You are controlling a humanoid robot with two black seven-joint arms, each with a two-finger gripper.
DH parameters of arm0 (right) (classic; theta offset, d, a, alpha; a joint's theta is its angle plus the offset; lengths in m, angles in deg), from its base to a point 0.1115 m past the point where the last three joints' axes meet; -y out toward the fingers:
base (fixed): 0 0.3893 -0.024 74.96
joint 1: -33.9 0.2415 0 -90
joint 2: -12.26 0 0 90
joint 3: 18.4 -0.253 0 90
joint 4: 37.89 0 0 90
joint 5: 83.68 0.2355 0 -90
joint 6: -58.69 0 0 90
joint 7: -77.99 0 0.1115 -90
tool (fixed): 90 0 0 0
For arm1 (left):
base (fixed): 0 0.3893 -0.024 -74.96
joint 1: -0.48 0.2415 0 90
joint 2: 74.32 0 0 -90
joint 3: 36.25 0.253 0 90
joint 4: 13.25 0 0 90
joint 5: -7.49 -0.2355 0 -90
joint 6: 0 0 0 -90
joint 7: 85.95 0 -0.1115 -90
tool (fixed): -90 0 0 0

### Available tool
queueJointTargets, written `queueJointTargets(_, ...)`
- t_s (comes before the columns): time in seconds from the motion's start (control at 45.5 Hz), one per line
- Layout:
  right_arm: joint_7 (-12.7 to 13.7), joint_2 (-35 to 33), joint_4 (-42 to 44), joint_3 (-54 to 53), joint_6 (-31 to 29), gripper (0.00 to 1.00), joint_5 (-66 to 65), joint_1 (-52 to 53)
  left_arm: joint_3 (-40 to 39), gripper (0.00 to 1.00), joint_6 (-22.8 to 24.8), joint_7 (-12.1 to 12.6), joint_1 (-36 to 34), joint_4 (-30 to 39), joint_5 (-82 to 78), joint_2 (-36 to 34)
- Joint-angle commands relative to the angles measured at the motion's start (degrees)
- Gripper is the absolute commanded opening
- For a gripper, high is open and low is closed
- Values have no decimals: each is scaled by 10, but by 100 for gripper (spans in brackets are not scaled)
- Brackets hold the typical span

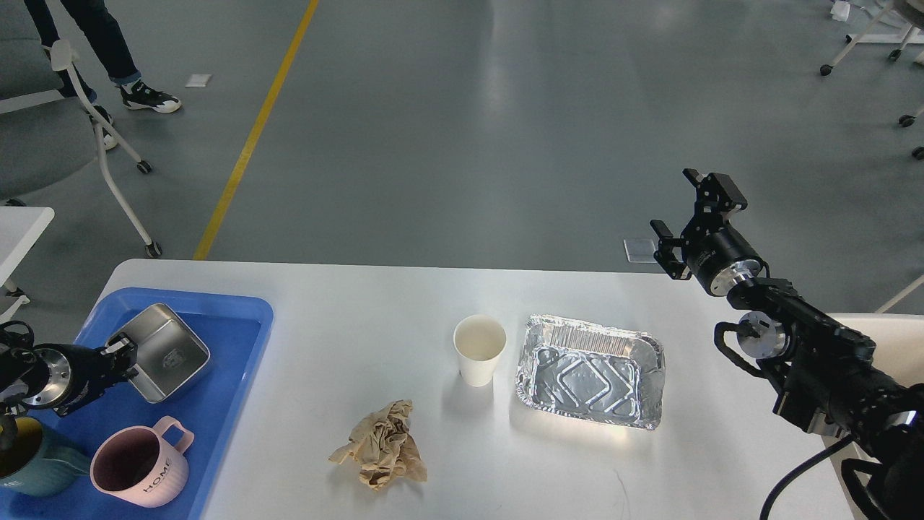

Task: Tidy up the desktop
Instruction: 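Lower the steel tray into the blue bin and release it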

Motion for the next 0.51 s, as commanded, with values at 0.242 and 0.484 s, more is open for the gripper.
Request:
queueJointTargets(0.242, 0, 0, -1, 0, 0, 100, 0, -2, -1, 41, -5, -4, 8, -1, 9, 5)
queueJointTargets(0.484, 0, 0, -4, 0, 0, 100, 0, 2, -11, 88, 37, -3, 3, 8, 9, -6)
